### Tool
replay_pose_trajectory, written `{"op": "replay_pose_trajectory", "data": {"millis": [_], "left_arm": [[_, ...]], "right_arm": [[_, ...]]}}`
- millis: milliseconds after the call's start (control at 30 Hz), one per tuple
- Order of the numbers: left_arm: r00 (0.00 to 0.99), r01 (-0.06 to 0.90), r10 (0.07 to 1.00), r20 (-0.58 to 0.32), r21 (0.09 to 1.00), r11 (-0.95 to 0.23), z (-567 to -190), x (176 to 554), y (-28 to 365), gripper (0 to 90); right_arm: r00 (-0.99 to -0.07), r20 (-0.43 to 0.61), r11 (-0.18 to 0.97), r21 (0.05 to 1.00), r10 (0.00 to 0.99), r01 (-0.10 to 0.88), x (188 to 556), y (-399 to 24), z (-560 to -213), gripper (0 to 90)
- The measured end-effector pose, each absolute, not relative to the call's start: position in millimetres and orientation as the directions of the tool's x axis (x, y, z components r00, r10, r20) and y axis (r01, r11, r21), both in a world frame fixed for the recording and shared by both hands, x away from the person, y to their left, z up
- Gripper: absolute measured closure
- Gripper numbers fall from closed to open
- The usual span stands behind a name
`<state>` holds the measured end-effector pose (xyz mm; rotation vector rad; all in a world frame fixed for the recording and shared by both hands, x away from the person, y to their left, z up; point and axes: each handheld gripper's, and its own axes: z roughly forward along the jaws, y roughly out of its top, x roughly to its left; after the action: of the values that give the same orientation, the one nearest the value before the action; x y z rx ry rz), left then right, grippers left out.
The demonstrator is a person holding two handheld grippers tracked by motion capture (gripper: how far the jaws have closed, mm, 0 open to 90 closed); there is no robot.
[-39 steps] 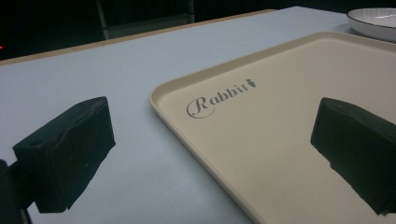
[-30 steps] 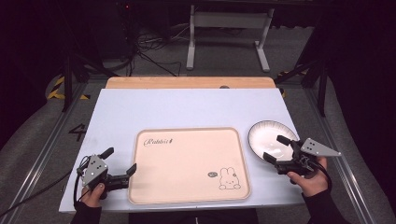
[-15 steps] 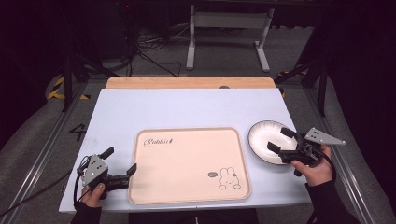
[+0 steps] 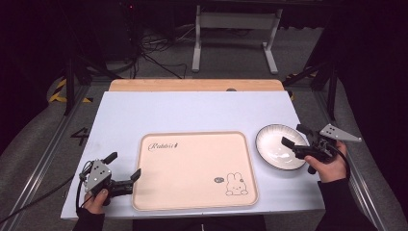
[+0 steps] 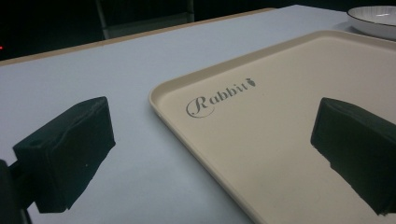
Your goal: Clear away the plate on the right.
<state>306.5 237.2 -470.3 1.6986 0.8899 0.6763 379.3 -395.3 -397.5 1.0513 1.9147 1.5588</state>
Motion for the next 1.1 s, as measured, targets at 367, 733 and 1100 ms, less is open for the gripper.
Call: {"op": "replay_pose_trajectory", "data": {"millis": [367,733,1100], "left_arm": [[0.565,0.233,0.825,0.009,0.957,-0.17,-470.3,306.6,237.2,0.2],[0.566,0.231,0.824,0.01,0.958,-0.171,-470.3,306.7,237.2,0.2],[0.567,0.229,0.823,0.014,0.958,-0.174,-470.3,306.6,237.0,0.2]], "right_arm": [[-0.563,0.12,0.054,0.958,0.818,0.282,391.2,-410.3,-395.7,7.2],[-0.437,0.103,0.073,0.928,0.894,0.366,404.9,-427.3,-399.6,10.2],[-0.359,0.173,0.041,0.855,0.917,0.516,411.9,-435.6,-419.0,24.1]]}}
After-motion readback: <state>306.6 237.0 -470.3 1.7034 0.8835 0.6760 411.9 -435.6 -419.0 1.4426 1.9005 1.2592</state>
